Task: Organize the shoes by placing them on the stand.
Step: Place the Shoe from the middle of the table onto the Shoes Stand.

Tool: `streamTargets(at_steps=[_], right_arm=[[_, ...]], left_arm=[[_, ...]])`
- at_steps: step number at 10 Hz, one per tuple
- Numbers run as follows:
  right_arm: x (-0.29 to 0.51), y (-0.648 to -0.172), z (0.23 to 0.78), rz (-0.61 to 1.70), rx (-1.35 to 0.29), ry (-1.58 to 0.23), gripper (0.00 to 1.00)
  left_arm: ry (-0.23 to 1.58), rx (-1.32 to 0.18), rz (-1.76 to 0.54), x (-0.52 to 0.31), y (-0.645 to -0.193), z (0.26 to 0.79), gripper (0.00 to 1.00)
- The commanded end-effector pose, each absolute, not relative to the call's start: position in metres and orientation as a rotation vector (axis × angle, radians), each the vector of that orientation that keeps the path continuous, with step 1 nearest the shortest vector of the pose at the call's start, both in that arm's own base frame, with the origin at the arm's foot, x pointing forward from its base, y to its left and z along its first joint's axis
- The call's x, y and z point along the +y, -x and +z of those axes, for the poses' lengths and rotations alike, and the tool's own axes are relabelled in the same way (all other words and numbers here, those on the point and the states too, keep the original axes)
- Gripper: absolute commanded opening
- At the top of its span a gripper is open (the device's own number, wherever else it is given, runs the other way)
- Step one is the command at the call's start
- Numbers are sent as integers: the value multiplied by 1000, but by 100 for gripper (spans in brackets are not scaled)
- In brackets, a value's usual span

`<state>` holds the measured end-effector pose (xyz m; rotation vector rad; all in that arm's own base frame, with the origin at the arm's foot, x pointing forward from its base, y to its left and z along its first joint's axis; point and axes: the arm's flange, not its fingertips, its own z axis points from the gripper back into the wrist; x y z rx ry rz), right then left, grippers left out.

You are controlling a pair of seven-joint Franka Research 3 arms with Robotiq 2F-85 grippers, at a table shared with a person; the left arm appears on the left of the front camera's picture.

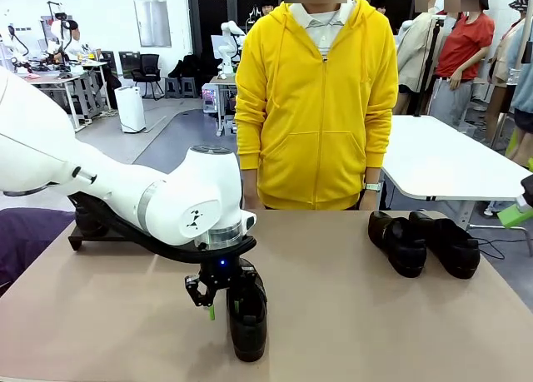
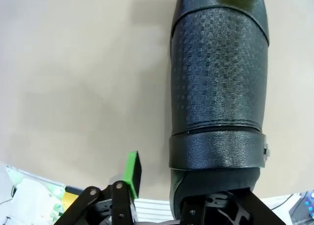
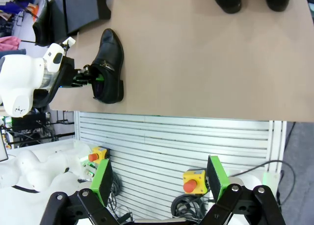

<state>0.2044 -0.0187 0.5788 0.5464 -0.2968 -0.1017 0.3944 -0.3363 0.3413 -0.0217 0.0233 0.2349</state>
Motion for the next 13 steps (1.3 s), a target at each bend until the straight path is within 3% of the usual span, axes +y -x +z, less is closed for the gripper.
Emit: streamTargets(at_steps=[1, 5, 9, 13], right_arm=[[-20, -204, 580, -94, -301, -561, 100], [-20, -204, 580, -94, -301, -561, 100], [-20, -204, 580, -94, -301, -561, 100], [-20, -204, 580, -94, -301, -561, 100]], left_arm=[[33, -14, 211, -334, -395, 346, 0], [62, -34, 129, -340, -390, 355, 0], [17, -103, -223, -339, -341, 420, 0], [-69, -236, -88, -232, -318, 480, 0]])
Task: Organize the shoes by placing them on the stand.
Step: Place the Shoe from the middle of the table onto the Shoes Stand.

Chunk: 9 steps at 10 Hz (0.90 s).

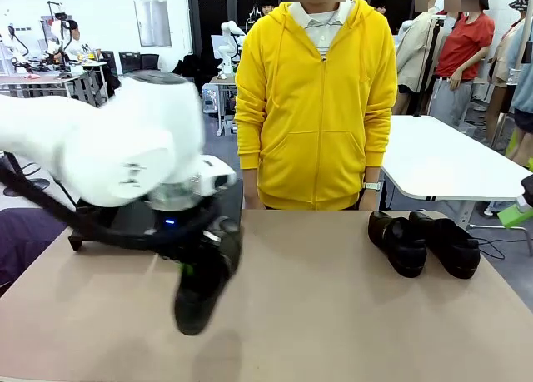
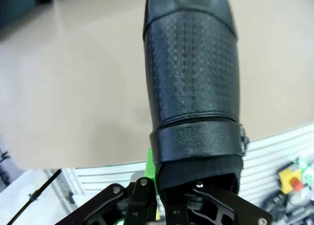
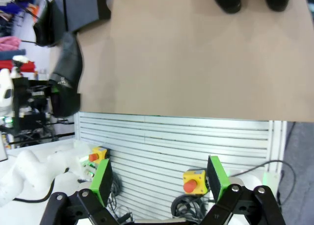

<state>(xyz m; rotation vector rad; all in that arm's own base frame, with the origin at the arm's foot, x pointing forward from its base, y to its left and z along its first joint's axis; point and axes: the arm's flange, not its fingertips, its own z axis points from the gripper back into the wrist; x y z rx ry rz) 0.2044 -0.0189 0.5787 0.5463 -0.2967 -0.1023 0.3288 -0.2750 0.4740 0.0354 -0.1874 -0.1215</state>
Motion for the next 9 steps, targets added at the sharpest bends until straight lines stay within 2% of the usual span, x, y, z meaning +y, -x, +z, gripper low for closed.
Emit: streamTargets(at_steps=[1, 2, 5, 6, 7, 9], right_arm=[[-20, -204, 580, -94, -301, -561, 100], [-20, -204, 580, -94, -301, -561, 100], [-20, -204, 580, -94, -301, -561, 100], [-20, -204, 580, -94, -301, -561, 100], [-20, -204, 580, -94, -301, -561, 100], [-20, -204, 580, -94, -301, -561, 100]], left_arm=[[-31, -265, -29, -192, -309, 489, 0], [-28, -309, 32, -152, -299, 492, 0], [92, -373, -22, -84, -262, 499, 0], [135, -360, 51, -81, -260, 499, 0], [32, -357, 24, -98, -292, 526, 0], [32, -357, 24, -98, -292, 526, 0]])
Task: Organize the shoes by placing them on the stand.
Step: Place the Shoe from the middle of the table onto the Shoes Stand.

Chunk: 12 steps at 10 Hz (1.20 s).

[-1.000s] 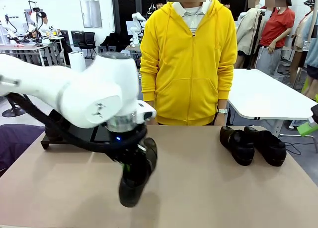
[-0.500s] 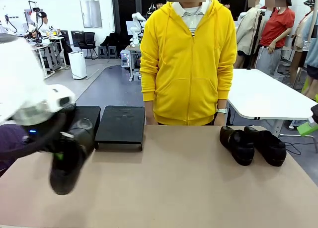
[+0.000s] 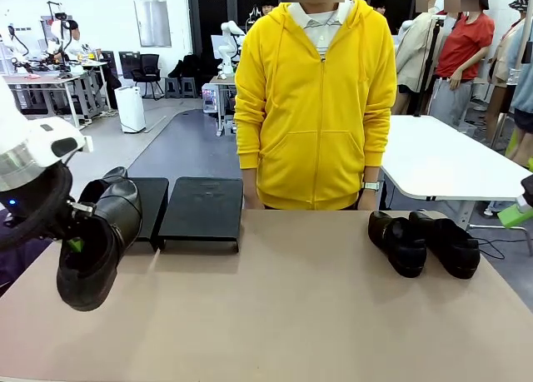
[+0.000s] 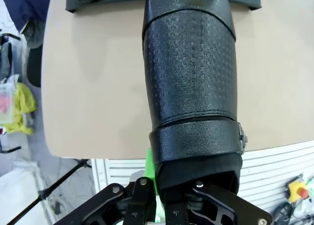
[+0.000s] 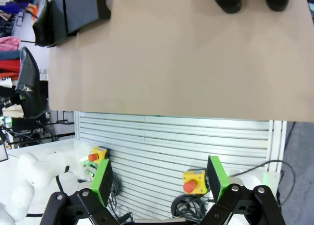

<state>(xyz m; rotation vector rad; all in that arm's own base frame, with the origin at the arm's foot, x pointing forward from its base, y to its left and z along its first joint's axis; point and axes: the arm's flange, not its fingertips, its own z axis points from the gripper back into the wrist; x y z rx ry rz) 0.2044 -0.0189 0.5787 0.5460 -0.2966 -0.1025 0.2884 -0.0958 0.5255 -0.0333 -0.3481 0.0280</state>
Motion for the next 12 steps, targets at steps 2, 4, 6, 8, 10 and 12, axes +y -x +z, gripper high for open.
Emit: streamTargets(at_steps=[2, 4, 6, 8, 10, 12], right_arm=[[-20, -204, 580, -94, -301, -561, 100], [-20, -204, 580, -94, -301, -561, 100], [-20, -204, 580, -94, -301, -561, 100], [-20, -204, 580, -94, -301, -561, 100], [-20, -204, 580, -94, -301, -561, 100], [-20, -204, 580, -94, -301, -561, 100]], left_arm=[[32, -357, 24, -98, -292, 526, 0], [20, -337, 21, -100, -290, 521, 0], [31, -270, -93, -76, -349, 529, 0], [68, -312, -167, -44, -435, 532, 0], [107, -334, -176, -22, -507, 518, 0], [86, -410, -86, -22, -545, 499, 0]])
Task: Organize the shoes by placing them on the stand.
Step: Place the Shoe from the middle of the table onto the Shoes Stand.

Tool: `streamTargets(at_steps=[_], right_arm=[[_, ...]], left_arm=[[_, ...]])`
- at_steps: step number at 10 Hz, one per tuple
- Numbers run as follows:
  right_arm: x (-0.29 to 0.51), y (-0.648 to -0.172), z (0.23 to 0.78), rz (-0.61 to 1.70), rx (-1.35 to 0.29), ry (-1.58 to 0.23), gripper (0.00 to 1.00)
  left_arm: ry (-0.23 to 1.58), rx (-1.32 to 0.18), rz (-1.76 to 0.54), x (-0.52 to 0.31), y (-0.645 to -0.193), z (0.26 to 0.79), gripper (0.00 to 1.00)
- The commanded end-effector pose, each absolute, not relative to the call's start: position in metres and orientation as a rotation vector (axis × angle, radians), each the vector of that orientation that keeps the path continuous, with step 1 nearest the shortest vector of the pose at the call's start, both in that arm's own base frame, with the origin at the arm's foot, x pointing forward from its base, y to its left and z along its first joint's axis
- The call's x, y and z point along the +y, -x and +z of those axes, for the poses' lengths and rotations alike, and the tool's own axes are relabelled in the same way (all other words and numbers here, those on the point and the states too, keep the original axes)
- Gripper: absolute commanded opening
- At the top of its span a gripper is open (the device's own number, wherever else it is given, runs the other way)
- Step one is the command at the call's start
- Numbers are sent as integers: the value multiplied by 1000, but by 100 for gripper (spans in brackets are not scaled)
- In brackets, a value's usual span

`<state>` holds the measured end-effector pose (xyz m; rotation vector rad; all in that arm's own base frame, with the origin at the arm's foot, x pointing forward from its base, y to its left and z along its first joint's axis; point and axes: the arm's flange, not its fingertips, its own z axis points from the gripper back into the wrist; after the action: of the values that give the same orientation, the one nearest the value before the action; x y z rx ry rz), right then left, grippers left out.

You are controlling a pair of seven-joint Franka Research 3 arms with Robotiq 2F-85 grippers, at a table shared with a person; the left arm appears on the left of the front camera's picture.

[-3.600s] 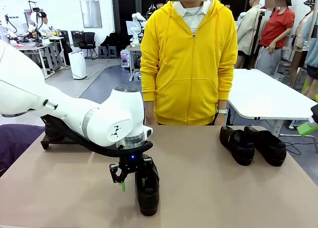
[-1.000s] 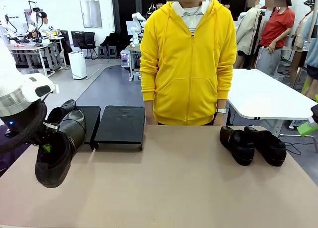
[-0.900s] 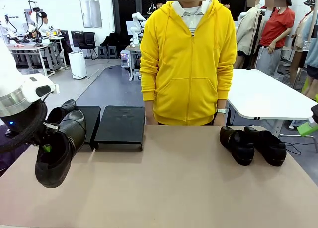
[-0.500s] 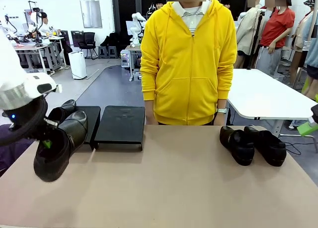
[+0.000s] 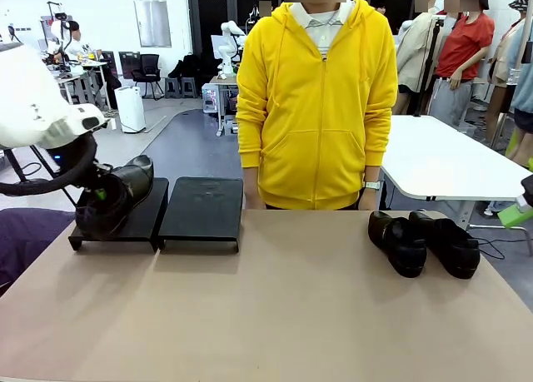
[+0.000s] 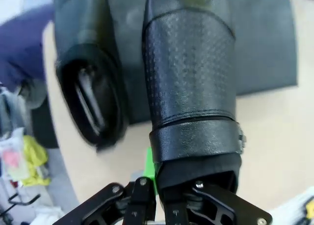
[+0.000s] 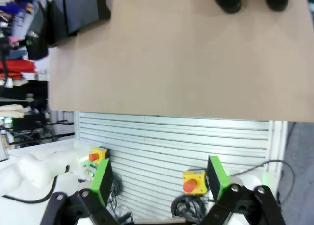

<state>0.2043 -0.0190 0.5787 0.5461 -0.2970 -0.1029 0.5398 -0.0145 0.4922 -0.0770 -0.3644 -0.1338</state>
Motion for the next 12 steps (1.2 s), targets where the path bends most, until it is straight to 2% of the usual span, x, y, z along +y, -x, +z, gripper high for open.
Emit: streamTargets(at_steps=[1, 4, 7, 8, 12], right_arm=[[-20, -204, 580, -94, -301, -561, 100], [-20, -204, 580, -94, -301, -561, 100], [-20, -204, 580, -94, -301, -561, 100], [-20, -204, 580, -94, -301, -561, 100], [-20, -204, 580, -94, -301, -561, 100]], left_arm=[[82, -432, -54, -24, -555, 492, 0], [22, -440, 4, -24, -572, 477, 0], [16, -522, 0, -27, -574, 462, 0], [76, -483, 27, -29, -574, 461, 0], [40, -468, -10, -25, -577, 458, 0]])
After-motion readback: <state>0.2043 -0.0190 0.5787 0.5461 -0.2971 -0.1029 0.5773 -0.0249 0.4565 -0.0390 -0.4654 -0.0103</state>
